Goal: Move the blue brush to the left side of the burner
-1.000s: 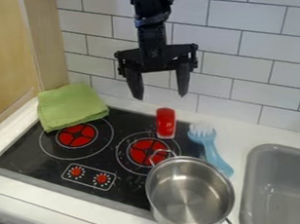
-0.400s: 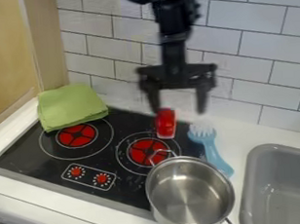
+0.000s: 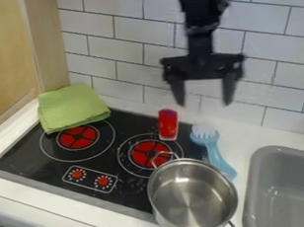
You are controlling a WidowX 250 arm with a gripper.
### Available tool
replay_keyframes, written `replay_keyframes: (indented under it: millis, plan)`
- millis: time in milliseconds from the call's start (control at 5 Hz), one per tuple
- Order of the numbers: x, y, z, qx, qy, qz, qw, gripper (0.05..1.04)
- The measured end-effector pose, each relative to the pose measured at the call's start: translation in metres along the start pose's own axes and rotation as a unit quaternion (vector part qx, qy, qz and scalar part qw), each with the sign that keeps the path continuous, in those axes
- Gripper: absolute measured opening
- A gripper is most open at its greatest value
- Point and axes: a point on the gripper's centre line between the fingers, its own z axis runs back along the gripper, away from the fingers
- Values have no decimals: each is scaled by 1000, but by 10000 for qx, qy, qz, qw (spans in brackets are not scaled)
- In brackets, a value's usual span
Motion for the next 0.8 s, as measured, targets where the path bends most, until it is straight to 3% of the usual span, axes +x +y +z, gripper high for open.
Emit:
replay_keyframes:
  millis: [400, 800]
  plan:
    - [7, 3, -29, -136, -455, -1, 9989, 998]
    - [10, 1, -35, -314, -494, 494, 9971, 998]
